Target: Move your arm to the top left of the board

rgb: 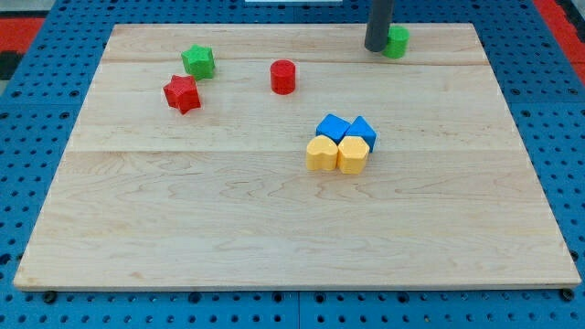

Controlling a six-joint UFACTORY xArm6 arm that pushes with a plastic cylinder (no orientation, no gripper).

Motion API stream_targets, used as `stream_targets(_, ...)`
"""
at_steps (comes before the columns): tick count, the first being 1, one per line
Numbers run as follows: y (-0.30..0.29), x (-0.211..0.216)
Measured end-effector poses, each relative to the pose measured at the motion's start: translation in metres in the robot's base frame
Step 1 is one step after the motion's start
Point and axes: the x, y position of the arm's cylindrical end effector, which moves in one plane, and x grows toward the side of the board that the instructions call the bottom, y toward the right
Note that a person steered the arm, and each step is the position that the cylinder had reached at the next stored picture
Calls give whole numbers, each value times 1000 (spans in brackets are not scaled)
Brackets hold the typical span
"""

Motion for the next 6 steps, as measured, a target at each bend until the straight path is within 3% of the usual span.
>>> stream_targets(2, 2, -4)
stream_targets(3, -43, -4)
stream_targets(5, -230, -36)
stream_targets(6, -327, -26)
